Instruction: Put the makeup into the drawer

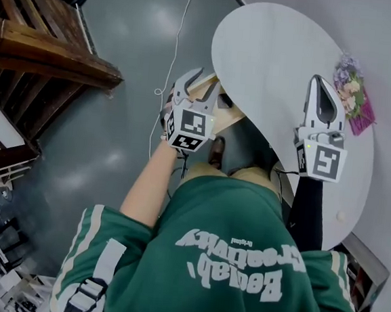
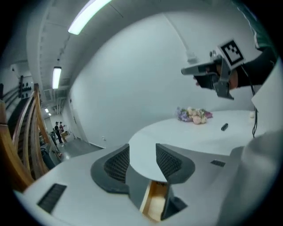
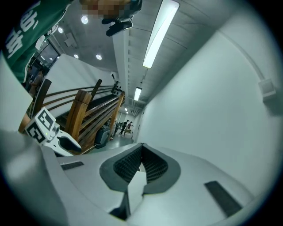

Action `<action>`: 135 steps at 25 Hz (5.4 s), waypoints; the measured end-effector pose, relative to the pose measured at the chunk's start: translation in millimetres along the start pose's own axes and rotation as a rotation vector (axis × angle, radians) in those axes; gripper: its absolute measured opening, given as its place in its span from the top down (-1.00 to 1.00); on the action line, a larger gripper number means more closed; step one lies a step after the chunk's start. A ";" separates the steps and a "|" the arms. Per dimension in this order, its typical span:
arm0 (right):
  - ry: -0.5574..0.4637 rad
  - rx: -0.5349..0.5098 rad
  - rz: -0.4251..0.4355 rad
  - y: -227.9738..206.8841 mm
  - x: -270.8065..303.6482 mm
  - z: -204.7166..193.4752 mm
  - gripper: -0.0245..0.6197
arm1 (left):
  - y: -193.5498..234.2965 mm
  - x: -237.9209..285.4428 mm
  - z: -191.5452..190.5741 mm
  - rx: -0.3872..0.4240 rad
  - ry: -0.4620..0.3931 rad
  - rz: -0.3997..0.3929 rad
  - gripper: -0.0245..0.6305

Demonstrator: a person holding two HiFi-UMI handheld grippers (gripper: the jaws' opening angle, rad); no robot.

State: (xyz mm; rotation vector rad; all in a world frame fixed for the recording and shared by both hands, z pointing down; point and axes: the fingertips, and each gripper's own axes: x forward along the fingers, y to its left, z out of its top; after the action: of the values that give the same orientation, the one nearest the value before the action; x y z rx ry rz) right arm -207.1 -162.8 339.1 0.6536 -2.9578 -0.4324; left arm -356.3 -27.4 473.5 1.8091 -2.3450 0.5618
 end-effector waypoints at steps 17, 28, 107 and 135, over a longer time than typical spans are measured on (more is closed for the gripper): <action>0.008 0.007 -0.243 -84.8 -96.0 3.5 0.90 | -102.8 6.3 166.1 0.049 -0.345 -0.199 0.29; 0.077 0.013 -0.521 -197.0 -264.2 -32.4 0.90 | -299.2 25.8 225.3 0.109 -0.377 -0.503 0.29; -0.078 0.051 -0.123 -56.5 -105.1 14.1 0.90 | -116.4 -30.2 181.0 0.061 -0.315 -0.090 0.61; -0.006 -0.005 0.132 76.9 9.5 5.2 0.90 | -45.1 -9.4 -161.0 -0.078 0.400 -0.173 0.61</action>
State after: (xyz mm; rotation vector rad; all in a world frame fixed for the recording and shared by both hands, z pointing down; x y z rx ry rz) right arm -247.2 -98.7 356.6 0.4534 -2.9810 -0.4298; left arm -330.7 30.2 628.6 1.6610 -1.9027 0.7186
